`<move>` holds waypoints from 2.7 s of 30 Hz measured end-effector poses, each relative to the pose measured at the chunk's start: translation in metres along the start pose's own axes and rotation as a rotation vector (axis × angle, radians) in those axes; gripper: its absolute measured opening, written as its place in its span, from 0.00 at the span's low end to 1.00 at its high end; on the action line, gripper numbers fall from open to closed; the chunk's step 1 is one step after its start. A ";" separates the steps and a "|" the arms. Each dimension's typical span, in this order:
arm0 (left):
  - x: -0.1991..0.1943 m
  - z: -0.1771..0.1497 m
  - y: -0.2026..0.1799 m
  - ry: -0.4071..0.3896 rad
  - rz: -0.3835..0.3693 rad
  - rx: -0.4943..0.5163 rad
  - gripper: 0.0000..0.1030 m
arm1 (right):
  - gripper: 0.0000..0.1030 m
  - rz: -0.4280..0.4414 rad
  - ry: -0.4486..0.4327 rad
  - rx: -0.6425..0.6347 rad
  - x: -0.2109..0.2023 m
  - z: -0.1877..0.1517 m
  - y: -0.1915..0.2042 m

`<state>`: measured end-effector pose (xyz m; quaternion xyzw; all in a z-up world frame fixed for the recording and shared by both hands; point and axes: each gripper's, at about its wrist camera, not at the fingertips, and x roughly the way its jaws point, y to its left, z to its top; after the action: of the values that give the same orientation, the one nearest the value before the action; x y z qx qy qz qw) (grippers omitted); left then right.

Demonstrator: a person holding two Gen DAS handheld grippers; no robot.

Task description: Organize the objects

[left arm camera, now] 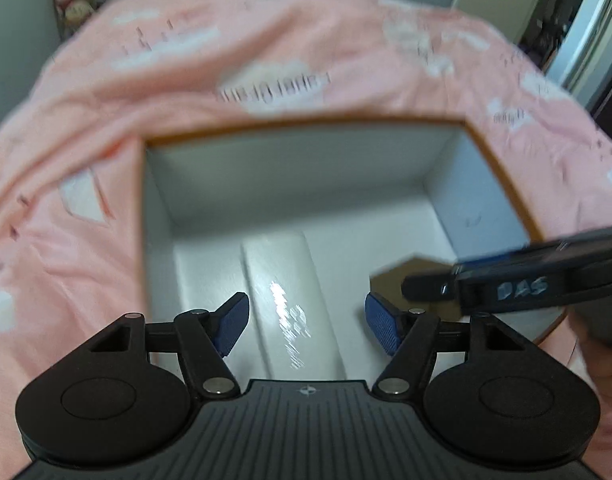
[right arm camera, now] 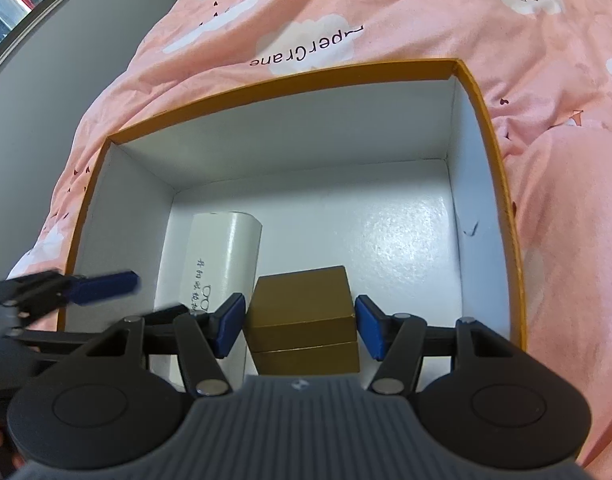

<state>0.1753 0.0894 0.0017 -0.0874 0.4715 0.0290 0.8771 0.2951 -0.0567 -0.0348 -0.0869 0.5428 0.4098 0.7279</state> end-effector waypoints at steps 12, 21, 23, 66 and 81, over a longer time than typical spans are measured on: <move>-0.021 0.007 0.056 -0.122 0.036 -0.170 0.74 | 0.60 -0.022 0.068 -0.030 0.025 0.000 0.026; -0.005 -0.015 0.066 -0.109 0.042 -0.235 0.53 | 0.60 0.023 0.085 -0.058 0.032 -0.003 0.051; -0.003 -0.017 0.067 -0.115 0.042 -0.246 0.51 | 0.60 0.036 0.085 -0.072 0.034 -0.003 0.057; 0.016 0.006 0.118 -0.155 -0.088 -0.455 0.32 | 0.61 0.203 -0.072 0.122 0.078 0.075 0.082; 0.022 0.003 0.113 -0.138 -0.091 -0.447 0.32 | 0.39 0.269 -0.078 0.115 0.073 0.077 0.071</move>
<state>0.1748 0.2004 -0.0297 -0.2984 0.3879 0.0987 0.8665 0.3073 0.0701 -0.0445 0.0445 0.5433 0.4749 0.6909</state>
